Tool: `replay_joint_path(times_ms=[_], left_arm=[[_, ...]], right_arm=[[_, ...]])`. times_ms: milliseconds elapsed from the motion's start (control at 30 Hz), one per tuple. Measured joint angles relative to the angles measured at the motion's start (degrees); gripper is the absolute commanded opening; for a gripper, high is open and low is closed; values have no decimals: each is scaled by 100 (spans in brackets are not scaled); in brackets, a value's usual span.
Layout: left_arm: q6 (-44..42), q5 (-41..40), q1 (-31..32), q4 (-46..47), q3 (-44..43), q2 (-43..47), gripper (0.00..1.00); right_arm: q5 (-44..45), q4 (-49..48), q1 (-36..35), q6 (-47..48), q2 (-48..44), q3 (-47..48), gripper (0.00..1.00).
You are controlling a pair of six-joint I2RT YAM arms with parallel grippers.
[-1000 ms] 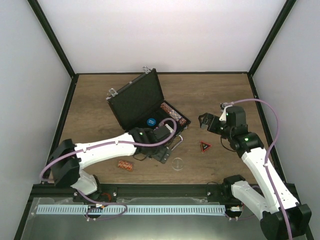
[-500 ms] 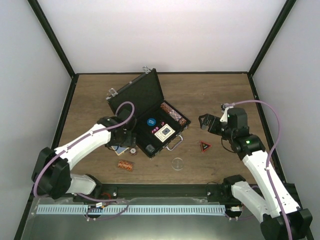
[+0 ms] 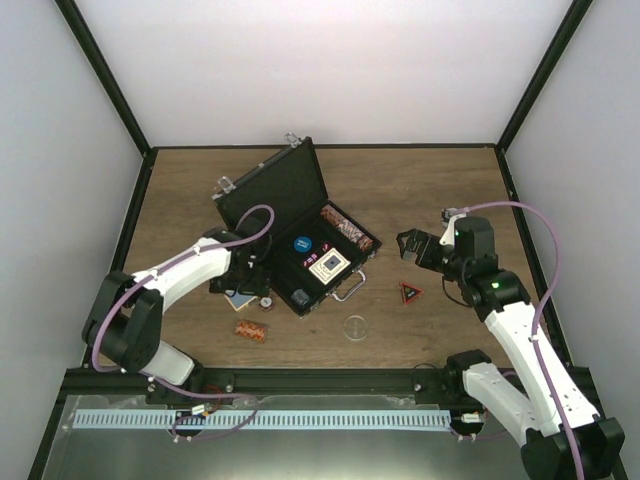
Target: Pack up texas hold em set
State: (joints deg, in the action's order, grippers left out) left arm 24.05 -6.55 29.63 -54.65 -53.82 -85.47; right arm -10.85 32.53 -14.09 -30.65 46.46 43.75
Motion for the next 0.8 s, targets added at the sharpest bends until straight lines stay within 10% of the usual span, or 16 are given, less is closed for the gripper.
replay_joint_path(times_ms=[800], left_arm=[[-326,538,-811,339,146,-348,98]], right_arm=[[-144,-13,0,-57,-219,-66,100]])
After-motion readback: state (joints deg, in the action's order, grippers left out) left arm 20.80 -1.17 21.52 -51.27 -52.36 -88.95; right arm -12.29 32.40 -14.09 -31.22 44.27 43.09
